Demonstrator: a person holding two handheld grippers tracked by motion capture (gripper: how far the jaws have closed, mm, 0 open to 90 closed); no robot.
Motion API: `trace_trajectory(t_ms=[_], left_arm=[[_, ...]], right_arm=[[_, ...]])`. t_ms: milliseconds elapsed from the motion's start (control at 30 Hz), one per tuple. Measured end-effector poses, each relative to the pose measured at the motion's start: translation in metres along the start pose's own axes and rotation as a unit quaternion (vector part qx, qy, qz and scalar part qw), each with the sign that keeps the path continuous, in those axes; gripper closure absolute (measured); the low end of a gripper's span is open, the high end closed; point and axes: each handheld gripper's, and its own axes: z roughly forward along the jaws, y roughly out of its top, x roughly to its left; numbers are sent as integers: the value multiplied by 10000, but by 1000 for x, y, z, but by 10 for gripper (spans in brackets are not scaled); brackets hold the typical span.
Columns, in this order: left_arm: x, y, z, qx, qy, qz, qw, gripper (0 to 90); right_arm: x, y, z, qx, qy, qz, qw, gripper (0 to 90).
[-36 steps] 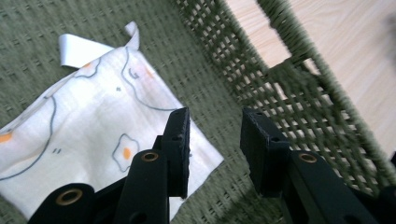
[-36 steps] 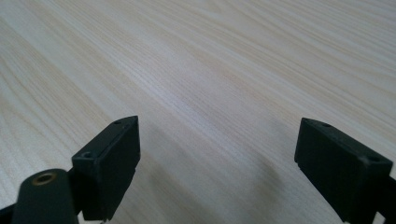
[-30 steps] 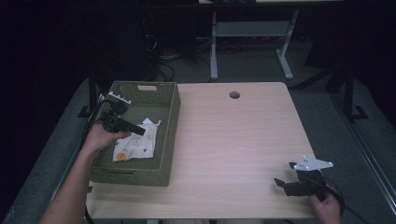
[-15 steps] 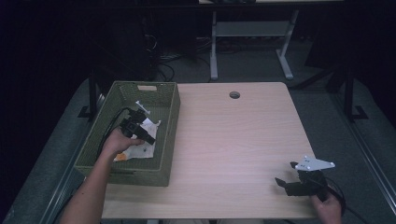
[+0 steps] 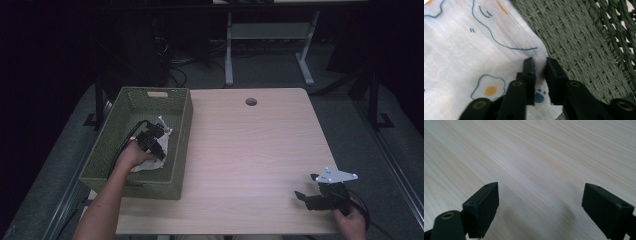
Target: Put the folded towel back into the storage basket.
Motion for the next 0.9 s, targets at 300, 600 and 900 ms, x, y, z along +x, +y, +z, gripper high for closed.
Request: trace_trajectory(t_ms=[300, 600, 900], left_arm=[[1, -8, -5, 61, -327, 56, 9994, 872], [4, -16, -27, -734, -520, -189, 9958, 718], [1, -31, -57, -1463, -577, -274, 9872, 662]], right_arm=[[-1, 0, 0, 11, 21, 7, 10000, 136], [-2, 0, 2, 20, 35, 7, 10000, 136], [-3, 0, 3, 11, 67, -1, 10000, 137]])
